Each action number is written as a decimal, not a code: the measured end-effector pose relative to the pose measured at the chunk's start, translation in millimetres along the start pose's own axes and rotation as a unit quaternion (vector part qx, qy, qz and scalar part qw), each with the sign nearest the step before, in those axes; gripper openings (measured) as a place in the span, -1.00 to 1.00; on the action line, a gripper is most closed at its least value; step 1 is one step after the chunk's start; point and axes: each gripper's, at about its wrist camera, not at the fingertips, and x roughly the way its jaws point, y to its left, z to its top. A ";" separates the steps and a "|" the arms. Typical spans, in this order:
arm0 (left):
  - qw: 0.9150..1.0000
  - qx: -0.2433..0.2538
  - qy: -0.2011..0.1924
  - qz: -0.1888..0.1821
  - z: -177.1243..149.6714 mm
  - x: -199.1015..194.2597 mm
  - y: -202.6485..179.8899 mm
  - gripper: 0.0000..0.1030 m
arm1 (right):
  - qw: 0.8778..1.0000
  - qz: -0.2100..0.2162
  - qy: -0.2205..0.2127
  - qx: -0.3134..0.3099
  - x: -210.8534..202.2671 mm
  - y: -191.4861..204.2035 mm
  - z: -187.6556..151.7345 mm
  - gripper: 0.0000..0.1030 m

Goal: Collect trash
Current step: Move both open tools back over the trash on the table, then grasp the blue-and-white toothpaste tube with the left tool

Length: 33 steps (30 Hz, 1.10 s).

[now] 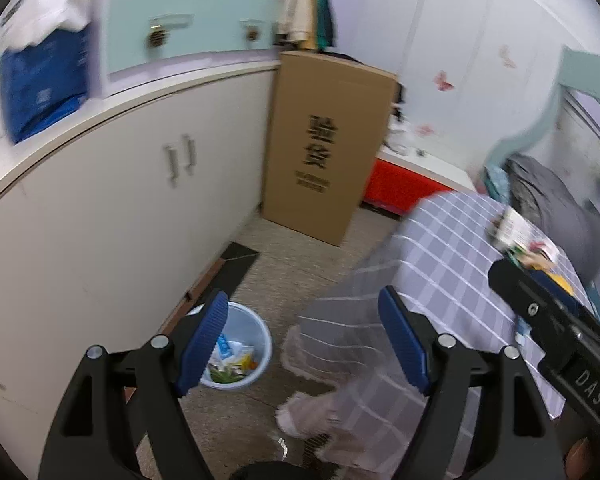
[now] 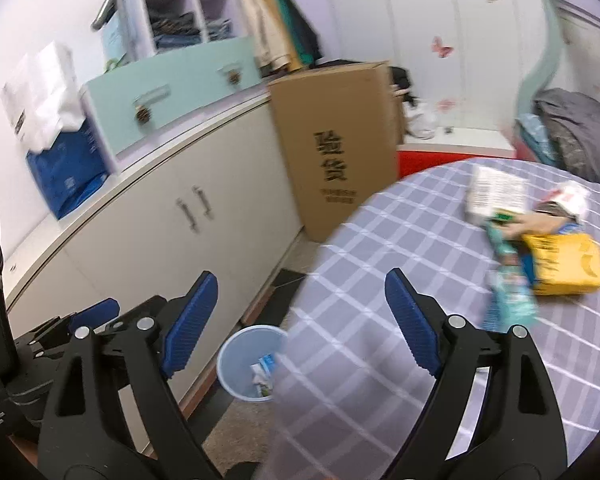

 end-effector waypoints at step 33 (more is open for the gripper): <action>0.964 0.241 0.074 -0.087 -51.3 63.3 -222.1 -0.60 | 0.982 -0.052 0.020 0.179 -58.2 -212.0 -42.8 0.64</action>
